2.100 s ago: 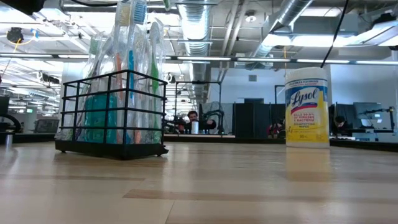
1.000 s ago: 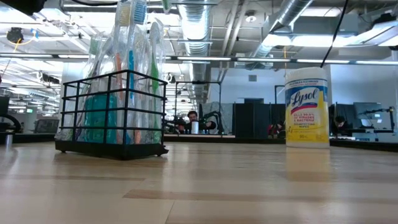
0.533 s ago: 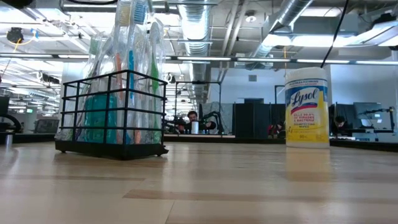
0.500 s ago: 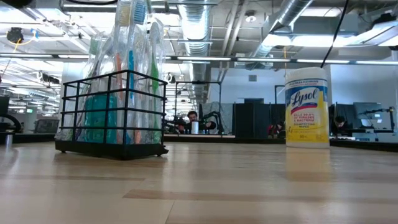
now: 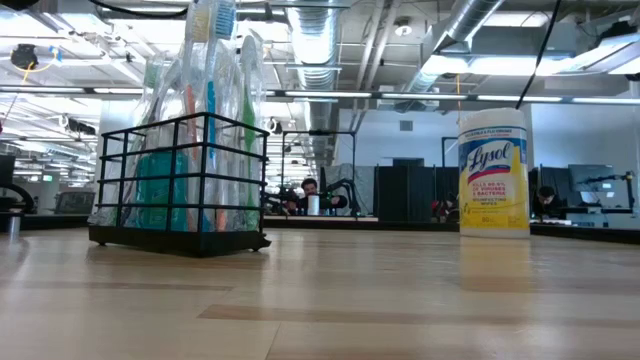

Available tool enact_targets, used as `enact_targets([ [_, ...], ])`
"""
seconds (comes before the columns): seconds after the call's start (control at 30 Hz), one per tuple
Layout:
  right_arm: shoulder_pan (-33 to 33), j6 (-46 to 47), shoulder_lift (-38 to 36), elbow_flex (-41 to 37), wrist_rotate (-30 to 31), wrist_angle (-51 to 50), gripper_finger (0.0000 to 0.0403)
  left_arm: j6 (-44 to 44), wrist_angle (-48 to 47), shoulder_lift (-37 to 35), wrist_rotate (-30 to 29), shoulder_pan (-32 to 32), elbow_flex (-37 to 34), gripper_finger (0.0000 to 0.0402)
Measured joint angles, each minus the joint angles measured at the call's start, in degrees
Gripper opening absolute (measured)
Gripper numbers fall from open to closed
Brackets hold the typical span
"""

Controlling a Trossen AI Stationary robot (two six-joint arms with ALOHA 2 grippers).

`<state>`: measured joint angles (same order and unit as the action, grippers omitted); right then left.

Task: Pick & Place toothbrushing station
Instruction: Put the green toothbrush into the left compartment of the wire organizer

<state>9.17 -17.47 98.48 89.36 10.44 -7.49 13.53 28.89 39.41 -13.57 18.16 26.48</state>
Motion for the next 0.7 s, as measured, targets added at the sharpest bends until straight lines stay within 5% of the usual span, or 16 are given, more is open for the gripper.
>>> enact_targets([
  [0.7, 0.0, 0.6, 0.0, 0.0, 0.0, -1.0, 0.0098, -4.6, -13.8, -6.3, 3.2, 6.6, 0.0, 0.0001],
])
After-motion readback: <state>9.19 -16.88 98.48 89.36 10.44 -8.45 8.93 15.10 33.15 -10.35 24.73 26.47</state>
